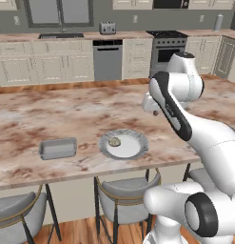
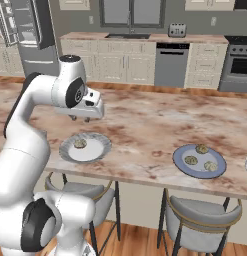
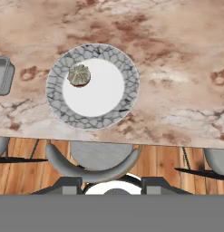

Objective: Place two dumplings into each of the tupperware containers and then place the containers in the fridge.

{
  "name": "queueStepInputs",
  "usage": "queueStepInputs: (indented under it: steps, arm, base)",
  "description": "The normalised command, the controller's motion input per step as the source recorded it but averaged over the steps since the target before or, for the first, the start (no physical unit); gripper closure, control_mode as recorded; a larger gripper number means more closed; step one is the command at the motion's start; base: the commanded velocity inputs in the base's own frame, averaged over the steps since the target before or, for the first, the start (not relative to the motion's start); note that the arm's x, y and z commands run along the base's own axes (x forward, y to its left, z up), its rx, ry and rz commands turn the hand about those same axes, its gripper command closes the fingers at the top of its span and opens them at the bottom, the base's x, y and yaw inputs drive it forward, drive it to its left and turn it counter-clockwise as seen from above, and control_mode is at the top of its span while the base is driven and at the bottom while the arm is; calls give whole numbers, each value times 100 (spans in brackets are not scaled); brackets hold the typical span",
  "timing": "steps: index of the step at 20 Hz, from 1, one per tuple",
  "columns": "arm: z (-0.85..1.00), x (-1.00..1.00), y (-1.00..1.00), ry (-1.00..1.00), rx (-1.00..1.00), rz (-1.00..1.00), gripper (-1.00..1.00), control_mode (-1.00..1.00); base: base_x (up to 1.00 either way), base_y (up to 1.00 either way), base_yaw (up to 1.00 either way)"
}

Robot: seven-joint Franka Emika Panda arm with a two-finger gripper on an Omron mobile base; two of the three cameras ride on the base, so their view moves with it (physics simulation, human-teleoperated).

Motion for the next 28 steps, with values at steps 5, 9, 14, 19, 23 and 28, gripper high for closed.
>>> queueStepInputs:
  steps: [5, 9, 14, 19, 23, 28]
  arm:
    - [-11, -18, 11, 8, 0, 2, -100, -100]
    - [-34, 22, 88, 28, -1, 19, -100, -100]
    - [-34, 49, 88, 33, 0, 17, -100, -100]
    - [-87, 30, 31, 12, -6, 14, -100, -100]
    - [-96, 52, 5, -4, -3, 9, -100, -100]
    - [-76, 65, 0, -8, 4, 1, -100, -100]
  base:
    - [0, 0, 0]
    - [0, 0, 0]
    - [0, 0, 0]
    - [0, 0, 0]
    - [0, 0, 0]
    - [0, 0, 0]
